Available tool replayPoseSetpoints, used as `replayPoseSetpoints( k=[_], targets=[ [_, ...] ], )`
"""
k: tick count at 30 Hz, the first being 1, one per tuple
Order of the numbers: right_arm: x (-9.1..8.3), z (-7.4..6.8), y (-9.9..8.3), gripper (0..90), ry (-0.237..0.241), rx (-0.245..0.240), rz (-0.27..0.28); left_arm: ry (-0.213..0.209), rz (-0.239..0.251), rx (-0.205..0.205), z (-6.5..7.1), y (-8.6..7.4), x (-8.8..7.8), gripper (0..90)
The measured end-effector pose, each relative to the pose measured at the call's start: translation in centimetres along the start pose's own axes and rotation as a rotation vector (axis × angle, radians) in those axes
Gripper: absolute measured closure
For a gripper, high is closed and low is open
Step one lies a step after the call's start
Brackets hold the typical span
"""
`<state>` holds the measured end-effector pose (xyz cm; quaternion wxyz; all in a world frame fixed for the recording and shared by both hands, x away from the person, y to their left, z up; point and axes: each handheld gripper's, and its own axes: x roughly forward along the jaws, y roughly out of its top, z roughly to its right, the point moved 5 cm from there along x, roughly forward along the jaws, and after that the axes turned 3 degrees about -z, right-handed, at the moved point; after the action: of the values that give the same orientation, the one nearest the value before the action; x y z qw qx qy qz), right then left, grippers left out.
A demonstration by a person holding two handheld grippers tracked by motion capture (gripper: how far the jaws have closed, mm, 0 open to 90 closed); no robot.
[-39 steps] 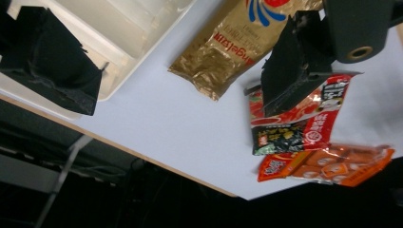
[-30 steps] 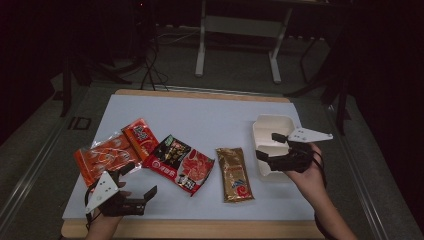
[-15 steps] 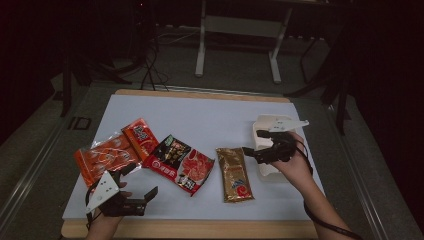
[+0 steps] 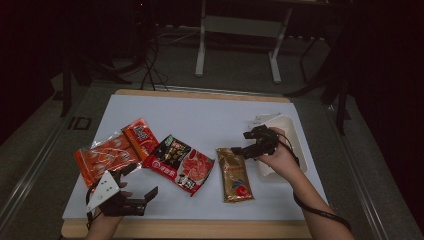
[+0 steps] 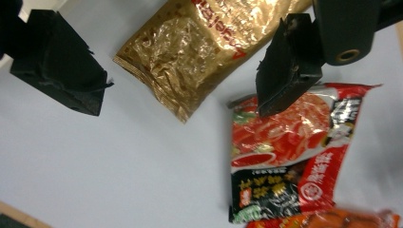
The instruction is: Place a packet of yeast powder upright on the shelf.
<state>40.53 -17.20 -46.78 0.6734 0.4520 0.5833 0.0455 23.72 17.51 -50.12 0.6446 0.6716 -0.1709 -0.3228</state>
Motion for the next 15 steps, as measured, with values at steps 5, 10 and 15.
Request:
replayPoseSetpoints(
  k=[5, 10, 15],
  targets=[
    [1.5, 0.6, 0.3, 19.0, -0.005, 0.007, -0.052, -0.003, -0.002, 0.004, 0.0, 0.0, 0.0, 0.2],
    [3.4, 1.2, 0.1, 20.6, -0.023, 0.032, -0.111, -0.003, -0.003, 0.005, 0.0, 0.0, 0.0, 0.2],
    [5.1, 1.9, -0.5, 21.2, -0.05, 0.058, -0.196, -0.005, -0.006, 0.007, 0.1, 0.0, 0.0, 0.2]
  ],
)
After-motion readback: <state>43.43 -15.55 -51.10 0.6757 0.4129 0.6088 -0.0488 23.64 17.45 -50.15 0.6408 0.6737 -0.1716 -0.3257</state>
